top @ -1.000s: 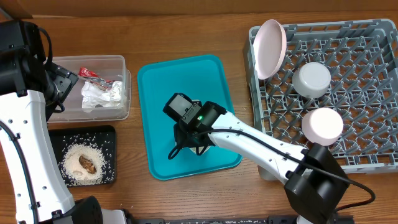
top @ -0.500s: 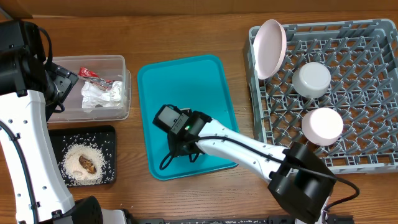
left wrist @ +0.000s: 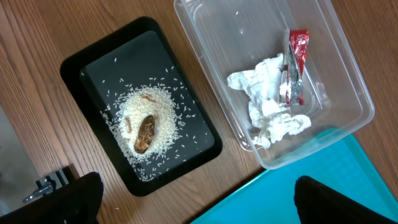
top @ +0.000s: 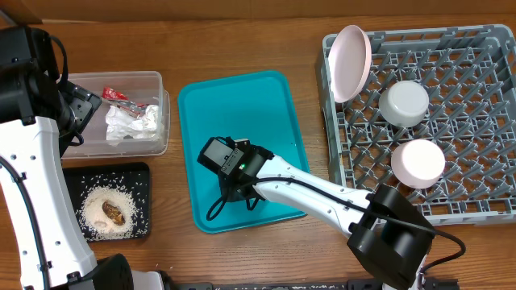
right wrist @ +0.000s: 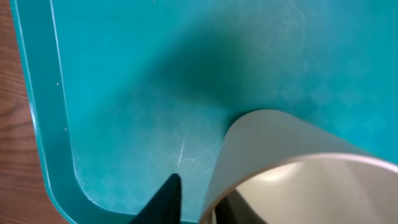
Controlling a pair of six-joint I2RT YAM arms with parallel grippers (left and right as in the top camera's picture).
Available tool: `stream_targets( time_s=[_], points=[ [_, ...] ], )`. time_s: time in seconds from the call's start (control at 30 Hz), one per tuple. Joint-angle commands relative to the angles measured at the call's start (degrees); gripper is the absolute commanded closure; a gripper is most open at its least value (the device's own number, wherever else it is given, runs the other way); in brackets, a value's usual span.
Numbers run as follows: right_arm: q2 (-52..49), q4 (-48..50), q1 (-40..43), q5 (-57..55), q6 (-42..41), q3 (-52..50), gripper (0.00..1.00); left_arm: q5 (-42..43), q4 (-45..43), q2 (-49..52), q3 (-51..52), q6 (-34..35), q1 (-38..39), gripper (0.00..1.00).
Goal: Sort waste into correct bins and load items into the dishwasher
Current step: 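Move the right gripper to the pale green cup and grasp it, then lift the pale green cup and carry it right toward the rack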
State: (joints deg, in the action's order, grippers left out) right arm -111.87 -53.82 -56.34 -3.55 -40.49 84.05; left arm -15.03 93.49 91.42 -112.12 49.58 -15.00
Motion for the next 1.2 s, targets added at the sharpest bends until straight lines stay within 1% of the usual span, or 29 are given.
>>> stream_targets(
  time_s=[0.0,0.07,0.17,0.33,0.43,0.63,0.77,0.93,1.03,1.17],
  points=[
    [0.1,0.1,0.2,1.1,-0.3,1.5,0.82,-0.1,0.1,0.2,-0.2,1.0,0.0,0.01],
    [0.1,0.1,0.2,1.1,-0.3,1.9,0.84,-0.1,0.1,0.2,-0.2,1.0,0.0,0.0],
    [0.1,0.1,0.2,1.1,-0.3,2.3,0.89,-0.1,0.1,0.2,-0.2,1.0,0.0,0.0],
    [0.1,-0.3,0.2,1.1,-0.3,2.4,0.91,-0.1,0.1,0.2,-0.2,1.0,0.0,0.0],
    [0.1,-1.2,0.2,1.1,-0.3,3.0,0.96,-0.1,0.1,0.2,-0.2,1.0,0.0,0.0],
    [0.1,-3.1,0.4,1.0,0.0,6.8,0.96,-0.1,0.1,0.2,-0.2,1.0,0.0,0.0],
    [0.1,-8.1,2.4,-0.1,0.0,11.3,0.96,-0.1,0.1,0.2,-0.2,1.0,0.0,0.0],
    [1.6,-16.9,9.2,-1.2,0.4,19.0,0.96,-0.1,0.1,0.2,-0.2,1.0,0.0,0.0],
    [5.2,-20.5,19.3,-1.0,4.7,22.9,0.96,-0.1,0.1,0.2,-0.2,1.0,0.0,0.0],
    [9.6,-20.0,31.6,5.2,10.9,22.9,0.96,-0.1,0.1,0.2,-0.2,1.0,0.0,0.0]
  ],
)
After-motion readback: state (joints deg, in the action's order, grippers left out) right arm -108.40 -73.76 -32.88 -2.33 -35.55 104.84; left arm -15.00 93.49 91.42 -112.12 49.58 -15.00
